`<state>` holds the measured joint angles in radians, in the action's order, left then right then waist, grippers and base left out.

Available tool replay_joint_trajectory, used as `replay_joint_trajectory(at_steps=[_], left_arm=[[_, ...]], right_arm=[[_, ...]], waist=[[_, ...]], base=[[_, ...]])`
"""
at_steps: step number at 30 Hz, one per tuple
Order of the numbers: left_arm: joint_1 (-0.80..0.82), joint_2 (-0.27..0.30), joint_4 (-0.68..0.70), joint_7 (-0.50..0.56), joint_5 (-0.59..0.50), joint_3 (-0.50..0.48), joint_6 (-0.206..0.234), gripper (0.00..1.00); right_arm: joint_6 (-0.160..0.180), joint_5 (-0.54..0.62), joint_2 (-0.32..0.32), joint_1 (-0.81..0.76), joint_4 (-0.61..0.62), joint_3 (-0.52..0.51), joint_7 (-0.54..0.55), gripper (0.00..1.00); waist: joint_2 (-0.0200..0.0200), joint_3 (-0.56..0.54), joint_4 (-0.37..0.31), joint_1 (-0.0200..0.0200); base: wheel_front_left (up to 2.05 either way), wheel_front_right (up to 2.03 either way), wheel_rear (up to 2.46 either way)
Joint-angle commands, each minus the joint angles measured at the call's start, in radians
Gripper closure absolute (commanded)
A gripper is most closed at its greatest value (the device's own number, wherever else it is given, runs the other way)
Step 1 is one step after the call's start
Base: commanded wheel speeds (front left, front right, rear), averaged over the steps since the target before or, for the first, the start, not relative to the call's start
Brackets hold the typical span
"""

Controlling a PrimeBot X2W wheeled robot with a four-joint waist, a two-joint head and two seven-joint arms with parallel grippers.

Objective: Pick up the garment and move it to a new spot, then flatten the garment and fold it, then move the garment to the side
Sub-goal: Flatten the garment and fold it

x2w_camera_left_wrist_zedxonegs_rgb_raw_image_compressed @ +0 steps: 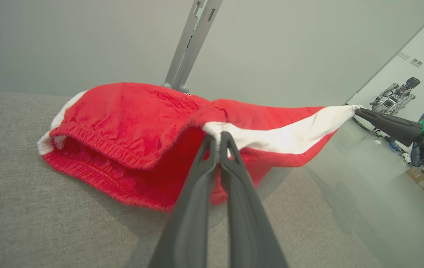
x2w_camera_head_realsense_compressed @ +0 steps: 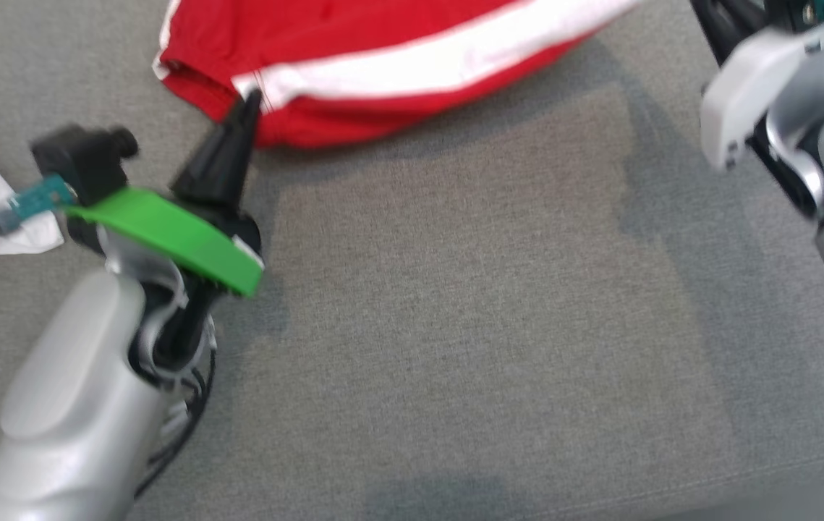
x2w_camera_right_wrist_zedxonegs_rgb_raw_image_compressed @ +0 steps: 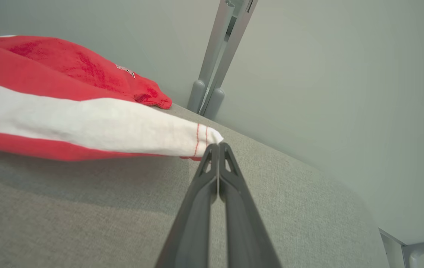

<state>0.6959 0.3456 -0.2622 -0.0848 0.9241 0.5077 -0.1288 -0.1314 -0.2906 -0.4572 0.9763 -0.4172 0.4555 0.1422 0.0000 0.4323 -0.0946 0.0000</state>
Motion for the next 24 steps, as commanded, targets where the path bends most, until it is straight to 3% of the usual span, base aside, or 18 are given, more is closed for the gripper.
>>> replay_joint_trajectory(at_steps=[1,6,9,15,24], left_arm=[[-0.061,0.005,0.016,-0.002,0.0,0.019,-0.002,1.0],[-0.18,0.021,0.029,-0.006,-0.028,0.071,0.009,1.0],[-0.256,0.04,0.027,-0.016,-0.083,0.119,0.044,1.0],[-0.406,0.018,0.038,-0.053,-0.1,0.166,0.1,1.0],[-0.58,0.046,0.115,-0.059,-0.111,0.217,0.161,1.0]], right_arm=[[0.001,-0.036,-0.03,-0.091,0.058,-0.01,0.04,1.0],[0.001,-0.099,-0.084,-0.275,0.181,-0.04,0.128,1.0],[0.001,-0.127,-0.112,-0.401,0.258,-0.063,0.187,1.0],[0.001,-0.19,-0.152,-0.619,0.379,-0.118,0.308,1.0],[0.001,-0.184,-0.158,-0.904,0.561,-0.264,0.443,1.0]], waist=[[0.0,-0.129,0.02,0.0],[0.0,-0.205,0.027,0.0],[0.0,-0.256,0.031,0.0],[0.0,-0.342,0.039,0.0],[0.0,-0.413,0.067,0.0]], base=[[0.0,0.0,0.0],[0.0,0.0,0.0],[0.0,0.0,0.0],[0.0,0.0,0.0],[0.0,0.0,0.0]])
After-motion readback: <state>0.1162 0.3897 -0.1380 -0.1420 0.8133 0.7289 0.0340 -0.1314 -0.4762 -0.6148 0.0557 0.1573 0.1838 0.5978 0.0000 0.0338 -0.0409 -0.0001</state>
